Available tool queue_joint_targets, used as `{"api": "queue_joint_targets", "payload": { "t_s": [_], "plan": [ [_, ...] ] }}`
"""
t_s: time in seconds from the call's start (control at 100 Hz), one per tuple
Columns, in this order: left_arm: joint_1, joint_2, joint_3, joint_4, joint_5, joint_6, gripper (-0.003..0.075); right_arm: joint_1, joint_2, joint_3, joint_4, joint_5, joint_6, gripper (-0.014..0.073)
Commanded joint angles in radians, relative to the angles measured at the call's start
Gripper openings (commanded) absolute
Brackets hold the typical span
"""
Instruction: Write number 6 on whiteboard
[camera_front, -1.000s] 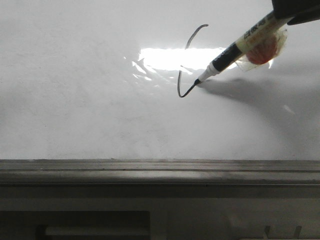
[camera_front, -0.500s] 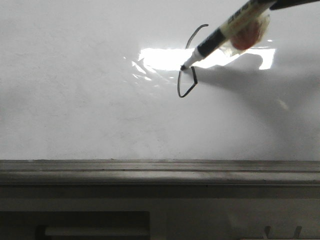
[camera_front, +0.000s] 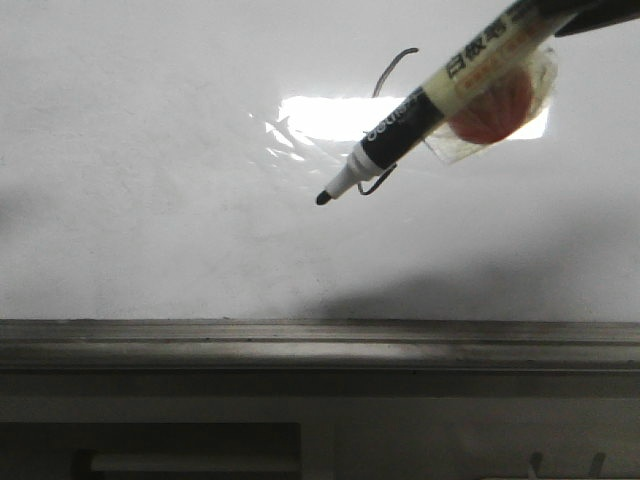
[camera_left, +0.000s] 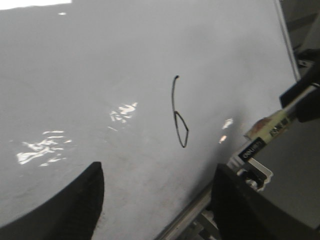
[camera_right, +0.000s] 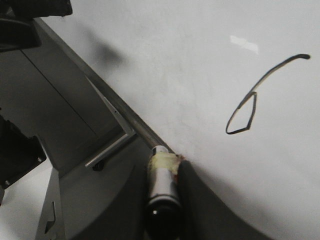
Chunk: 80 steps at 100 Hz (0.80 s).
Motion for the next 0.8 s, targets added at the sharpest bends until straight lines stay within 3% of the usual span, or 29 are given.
{"api": "queue_joint_targets", "payload": {
  "t_s": [0.0, 0.16, 0.3, 0.54, 0.79],
  "plan": [
    [0.002, 0.027, -0.037, -0.106, 0.054, 0.067, 0.0418, -0.003, 0.025, -0.071, 0.038, 0.03, -0.013, -0.005],
    [-0.004, 0.096, -0.037, -0.171, 0.146, 0.128, 0.0417, -0.003, 0.113, -0.162, 0.036, 0.142, -0.013, -0.005],
    [-0.093, 0.138, -0.037, -0.184, 0.126, 0.185, 0.0405, -0.003, 0.17, -0.223, 0.036, 0.193, -0.013, -0.005],
    [-0.343, 0.203, -0.037, -0.182, -0.134, 0.263, 0.0403, -0.003, 0.203, -0.26, 0.036, 0.225, -0.013, -0.005],
    [-0.515, 0.3, -0.098, -0.146, -0.319, 0.271, 0.0391, -0.003, 0.203, -0.26, 0.03, 0.233, -0.013, -0.005]
  ]
}}
